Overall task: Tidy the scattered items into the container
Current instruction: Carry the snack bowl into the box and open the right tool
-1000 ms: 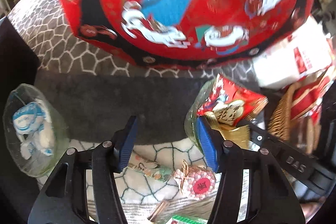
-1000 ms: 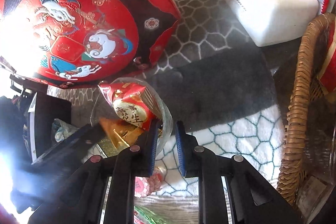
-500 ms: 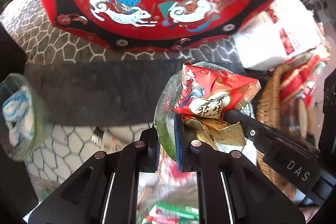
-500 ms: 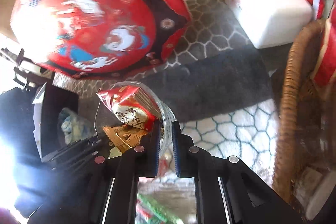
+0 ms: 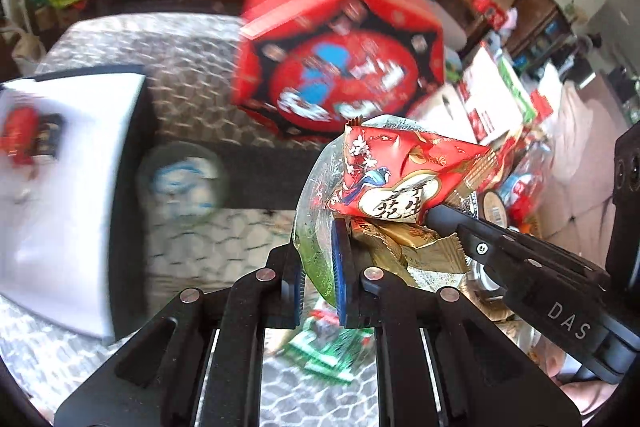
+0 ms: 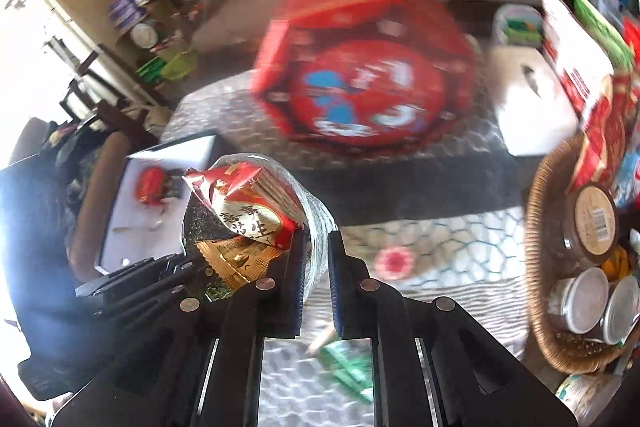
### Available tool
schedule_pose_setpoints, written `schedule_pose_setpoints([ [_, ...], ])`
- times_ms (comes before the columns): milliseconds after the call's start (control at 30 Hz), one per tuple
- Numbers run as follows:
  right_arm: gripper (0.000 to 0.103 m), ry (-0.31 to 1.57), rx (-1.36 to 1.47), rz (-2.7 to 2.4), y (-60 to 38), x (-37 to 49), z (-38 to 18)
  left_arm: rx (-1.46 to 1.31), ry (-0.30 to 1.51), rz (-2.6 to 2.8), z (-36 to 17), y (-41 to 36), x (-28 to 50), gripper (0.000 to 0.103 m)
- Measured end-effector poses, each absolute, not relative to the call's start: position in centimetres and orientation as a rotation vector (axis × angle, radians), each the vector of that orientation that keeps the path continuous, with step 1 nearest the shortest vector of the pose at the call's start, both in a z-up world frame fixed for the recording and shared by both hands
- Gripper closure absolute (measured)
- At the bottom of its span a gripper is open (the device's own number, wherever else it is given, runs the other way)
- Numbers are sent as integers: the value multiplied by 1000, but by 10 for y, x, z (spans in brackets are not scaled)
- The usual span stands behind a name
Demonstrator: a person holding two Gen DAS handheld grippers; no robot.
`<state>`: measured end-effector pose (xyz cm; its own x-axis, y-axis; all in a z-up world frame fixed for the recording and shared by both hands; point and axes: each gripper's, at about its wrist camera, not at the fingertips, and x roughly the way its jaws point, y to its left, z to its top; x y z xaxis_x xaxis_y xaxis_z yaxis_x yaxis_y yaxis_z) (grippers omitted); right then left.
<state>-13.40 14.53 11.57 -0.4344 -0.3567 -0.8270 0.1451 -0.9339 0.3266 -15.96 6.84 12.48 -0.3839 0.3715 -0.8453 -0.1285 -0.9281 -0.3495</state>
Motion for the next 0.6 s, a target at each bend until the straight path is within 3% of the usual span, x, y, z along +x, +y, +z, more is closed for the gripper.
schedule_pose_setpoints([
  [333,93,-221,1432,-2280,-6,-149,121,-1556,-377,2538,138,-70,-164,92],
  [600,93,-161,1512,-2204,-91,-204,69,-1693,-462,2503,67,-146,-217,92],
])
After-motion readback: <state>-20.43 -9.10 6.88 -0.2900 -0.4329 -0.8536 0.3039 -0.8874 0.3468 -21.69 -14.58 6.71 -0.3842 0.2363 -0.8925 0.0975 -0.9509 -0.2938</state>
